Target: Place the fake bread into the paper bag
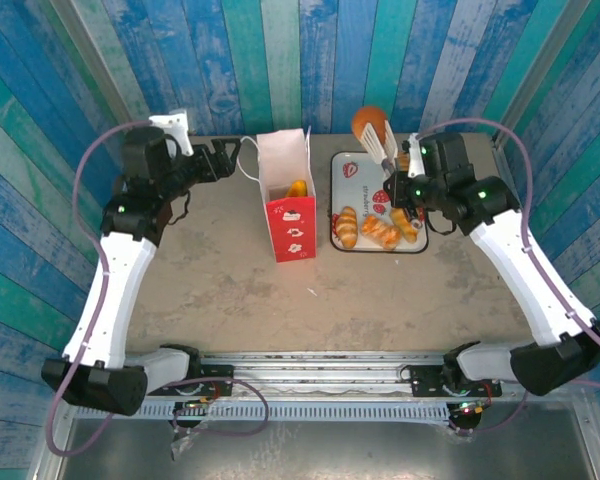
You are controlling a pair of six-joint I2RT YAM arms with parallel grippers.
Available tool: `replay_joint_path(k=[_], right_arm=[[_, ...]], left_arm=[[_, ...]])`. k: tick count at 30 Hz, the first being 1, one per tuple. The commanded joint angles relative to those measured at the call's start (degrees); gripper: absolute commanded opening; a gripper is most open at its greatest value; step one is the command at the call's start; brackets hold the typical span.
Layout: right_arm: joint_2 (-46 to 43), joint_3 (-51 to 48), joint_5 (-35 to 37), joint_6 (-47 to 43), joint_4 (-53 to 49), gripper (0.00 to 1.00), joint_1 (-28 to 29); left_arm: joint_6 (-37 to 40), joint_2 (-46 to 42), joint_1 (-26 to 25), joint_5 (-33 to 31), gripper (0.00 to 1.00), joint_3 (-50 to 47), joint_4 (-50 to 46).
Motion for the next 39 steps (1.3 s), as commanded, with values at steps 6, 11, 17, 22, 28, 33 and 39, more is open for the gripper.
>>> replay_joint_path(k=[6,11,17,22,28,33,39], right_arm=[[-5.8,0.1,4.1,4.5,4.1,0.27,8.9],[-6.5,1.3,8.6,5.1,5.9,0.26,15.4],[-4.8,1.3,12.3,4.4,11.9,0.25,22.8],[-2.6,2.2,12.7,3.4,16.0,0.25,26.5],[1.3,2.1,8.7,5.2,20.5,0.25,28.0],[4.9,1.6,8.2,8.2,21.5,0.24,28.3],[7.6,1.7,11.1,11.3,18.7,0.24,28.3]], left_arm=[[6.7,10.6,0.1,5.2,0.8,9.2,-9.0],[7.5,14.3,0.1,6.8,0.69,11.8,-9.3],[7.1,16.7,0.2,8.3,0.46,12.5,-7.8],[7.3,16.9,0.2,7.8,0.26,12.0,-7.4],[7.3,15.1,0.2,5.2,0.05,9.1,-6.0],[6.5,13.3,0.1,3.1,0.03,6.3,-4.0],[7.2,10.6,0.1,-0.7,0.01,3.3,-3.6]])
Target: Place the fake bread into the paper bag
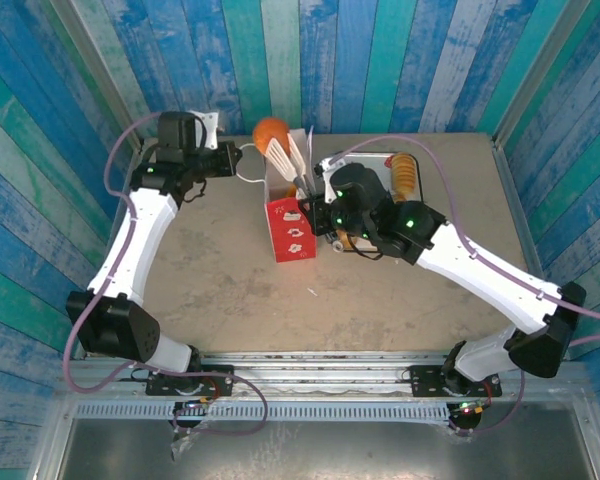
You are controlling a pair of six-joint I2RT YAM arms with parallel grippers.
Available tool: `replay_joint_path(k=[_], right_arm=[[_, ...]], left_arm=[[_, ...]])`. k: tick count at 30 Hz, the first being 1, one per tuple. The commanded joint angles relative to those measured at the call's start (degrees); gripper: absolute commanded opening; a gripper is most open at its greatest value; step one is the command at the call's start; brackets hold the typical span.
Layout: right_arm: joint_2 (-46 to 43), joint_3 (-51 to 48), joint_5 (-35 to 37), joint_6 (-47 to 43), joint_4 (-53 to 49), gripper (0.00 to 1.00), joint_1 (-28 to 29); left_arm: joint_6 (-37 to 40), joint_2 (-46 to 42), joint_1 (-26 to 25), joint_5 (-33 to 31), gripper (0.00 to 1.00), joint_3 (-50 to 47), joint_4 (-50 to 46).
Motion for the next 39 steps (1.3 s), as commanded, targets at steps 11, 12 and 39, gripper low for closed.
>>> replay_joint_path(k=[11,12,39], right_arm=[[2.0,3.0,4.4,3.8,-5.9,0.25,0.4],[2.1,3.0,4.4,3.9,-6.4,0.25,0.4],[3.2,5.3,3.9,2.0,-9.2,0.6,0.4]], left_arm=[[1.9,-7.6,0.1,-7.9,0.01,-3.0,0.7],[2.0,-7.7,0.2,-8.0,0.01,-3.1,0.7],[1.4,-7.8,0.2,-5.7,0.04,-3.7,2.1]])
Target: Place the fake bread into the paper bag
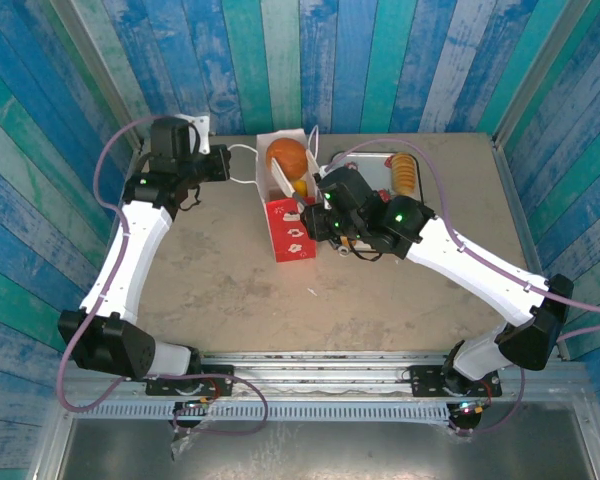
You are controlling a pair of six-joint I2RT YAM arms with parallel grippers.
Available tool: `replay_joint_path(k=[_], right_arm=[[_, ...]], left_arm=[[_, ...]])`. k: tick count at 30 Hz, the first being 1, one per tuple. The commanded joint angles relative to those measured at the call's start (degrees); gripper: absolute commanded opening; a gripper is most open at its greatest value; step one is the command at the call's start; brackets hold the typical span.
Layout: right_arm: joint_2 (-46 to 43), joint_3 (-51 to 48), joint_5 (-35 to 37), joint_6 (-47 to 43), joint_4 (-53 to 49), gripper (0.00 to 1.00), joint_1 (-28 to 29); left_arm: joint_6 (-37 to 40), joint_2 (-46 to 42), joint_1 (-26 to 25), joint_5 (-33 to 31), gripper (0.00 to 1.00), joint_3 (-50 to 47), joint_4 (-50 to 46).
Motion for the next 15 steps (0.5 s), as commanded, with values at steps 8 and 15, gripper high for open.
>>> replay_joint_path(k=[8,15], right_arm=[[-0.2,2.6,0.6,-0.6,1.7,0.62,0.4],[-0.5,3.3,0.1,-0.9,2.1,0.62,0.4]], left_arm=[[0.3,-2.6,0.1,1.5,0.04,-0.5,1.5],[0.4,-2.7,0.1,2.1,0.08,-0.8,2.2]])
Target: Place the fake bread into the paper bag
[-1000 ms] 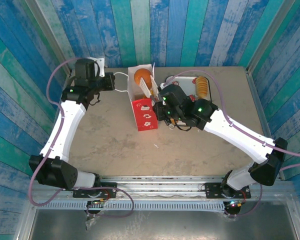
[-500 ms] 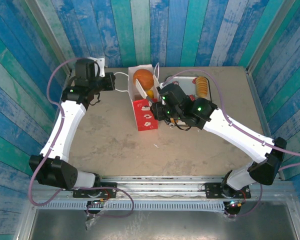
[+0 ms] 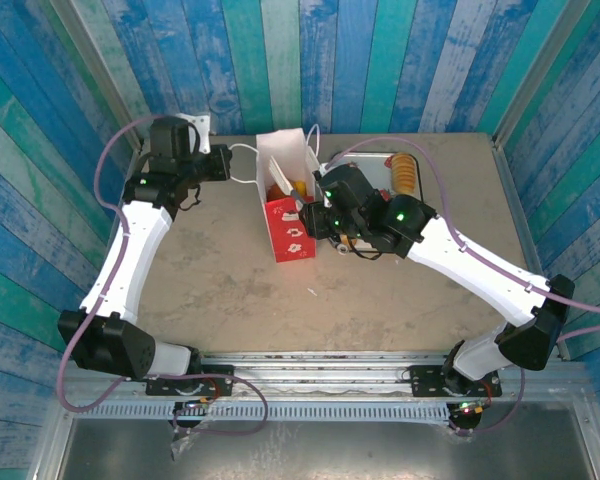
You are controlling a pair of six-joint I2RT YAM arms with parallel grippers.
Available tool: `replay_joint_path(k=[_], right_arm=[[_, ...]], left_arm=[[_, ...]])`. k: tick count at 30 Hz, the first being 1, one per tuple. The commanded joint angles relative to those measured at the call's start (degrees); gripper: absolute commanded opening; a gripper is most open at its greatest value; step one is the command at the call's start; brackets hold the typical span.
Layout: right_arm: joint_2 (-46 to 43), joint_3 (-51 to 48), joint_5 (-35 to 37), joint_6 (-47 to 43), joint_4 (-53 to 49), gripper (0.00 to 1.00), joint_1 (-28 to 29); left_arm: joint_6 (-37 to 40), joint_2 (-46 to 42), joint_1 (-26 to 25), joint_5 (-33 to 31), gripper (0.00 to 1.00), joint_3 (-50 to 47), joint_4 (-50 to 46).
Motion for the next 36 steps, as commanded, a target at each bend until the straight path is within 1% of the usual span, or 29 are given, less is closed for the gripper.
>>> replay_joint_path(k=[1,4,7,9,13,19,21,23,25,31,34,36], right_arm=[[-0.6,2.6,-0.1,-0.9,2.2,0.62,0.4],[-1.0,3.9,-0.6,-2.3,2.4,0.61,0.4],[-2.0,5.5,-1.6,-3.7,2.9,0.61,0.4],[-3.1,6.4,-2.0,-4.4,3.2,0.61,0.4],[-5.9,7.7,-1.5,-5.6,3.2,0.61,0.3],[-11.1,8.6,3.3,-7.1,1.8,0.62,-0.4],[-12.3,8.7,5.5,-7.4,-0.6,0.62,-1.8],[-13.5,8.0,6.2,-7.2,-2.9,0.63,-4.3],[-14.8,6.6,6.1,-6.7,-5.4,0.63,-7.9],[-17.4,-0.5,1.6,-7.4,-10.8,0.64,-21.8],[-16.7,-4.3,-3.1,-8.9,-11.7,0.64,-28.9],[-15.3,-6.5,-7.0,-10.3,-11.6,0.64,-33.4]], left_arm=[[0.3,-2.8,0.2,1.3,0.1,-0.7,1.8],[-0.1,-2.8,0.2,3.9,0.17,-1.4,3.2],[-0.6,-2.8,0.2,5.2,0.28,-1.7,4.2],[-0.8,-2.8,0.2,4.9,0.4,-1.5,4.3],[-0.7,-3.7,0.2,4.8,0.58,-1.4,4.9],[-0.5,-6.4,0.2,1.8,0.74,-3.4,5.7],[-0.4,-9.4,0.2,0.2,0.79,-4.9,6.2],[-0.3,-11.4,0.2,-1.1,0.8,-7.2,7.3],[-0.3,-13.8,0.2,-2.6,0.84,-10.0,8.6],[-0.7,-23.5,0.2,-8.3,1.0,-20.7,14.7],[-1.3,-27.6,0.2,-10.0,0.95,-25.0,16.4],[-1.9,-30.0,0.2,-10.2,0.94,-27.6,17.1]])
